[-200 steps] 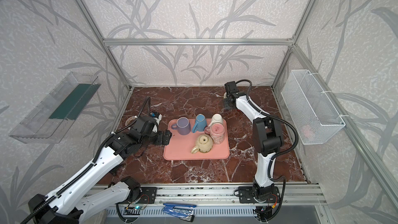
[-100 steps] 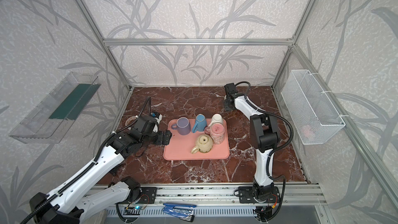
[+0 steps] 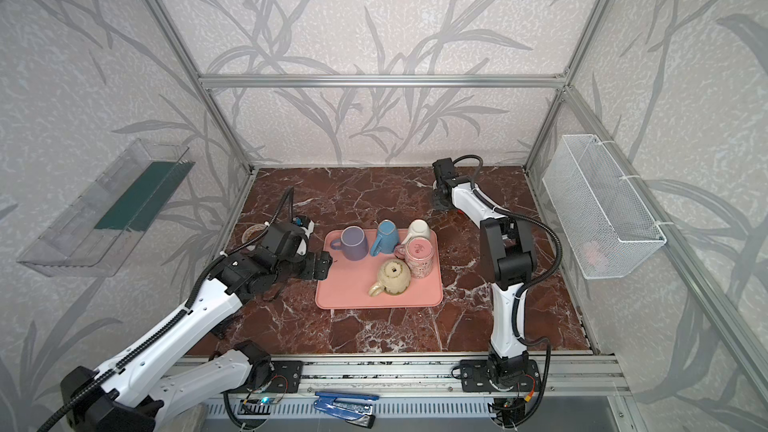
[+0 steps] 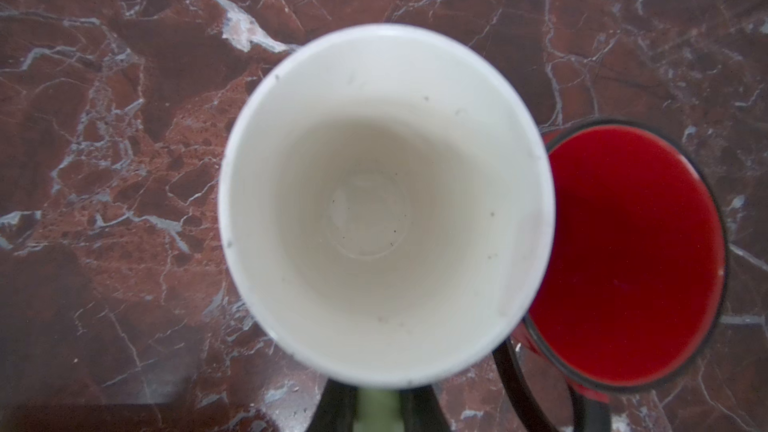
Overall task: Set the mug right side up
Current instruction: 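Lower the green mug upright beside the red mug with the right gripper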
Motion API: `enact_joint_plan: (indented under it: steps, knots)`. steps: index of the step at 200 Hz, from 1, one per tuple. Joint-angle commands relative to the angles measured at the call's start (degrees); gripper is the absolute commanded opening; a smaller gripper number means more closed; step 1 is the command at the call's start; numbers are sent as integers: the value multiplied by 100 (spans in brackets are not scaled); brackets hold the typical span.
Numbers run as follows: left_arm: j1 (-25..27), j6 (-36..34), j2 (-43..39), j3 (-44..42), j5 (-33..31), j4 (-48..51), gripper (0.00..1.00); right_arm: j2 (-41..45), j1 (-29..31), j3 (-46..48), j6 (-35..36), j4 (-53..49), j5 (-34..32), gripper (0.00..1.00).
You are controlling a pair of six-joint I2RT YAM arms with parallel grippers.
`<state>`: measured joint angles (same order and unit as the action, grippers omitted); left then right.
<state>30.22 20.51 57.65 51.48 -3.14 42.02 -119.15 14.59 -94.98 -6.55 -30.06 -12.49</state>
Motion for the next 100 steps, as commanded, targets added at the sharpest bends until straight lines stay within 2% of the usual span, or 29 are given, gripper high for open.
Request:
enact_joint_plan:
  steps: [1,45,74,100]
  knots:
    - [-33,-83,18,-36,-30,102,99,11,-31,-233,37,170,-78,13]
    - [-42,-65,3,-34,-16,93,99,122,-35,-115,74,152,-21,20]
    - [-38,-56,-15,-43,6,80,99,216,-33,-34,68,149,165,32]
    - [-36,-82,-34,-54,8,82,100,333,-35,42,63,97,345,38]
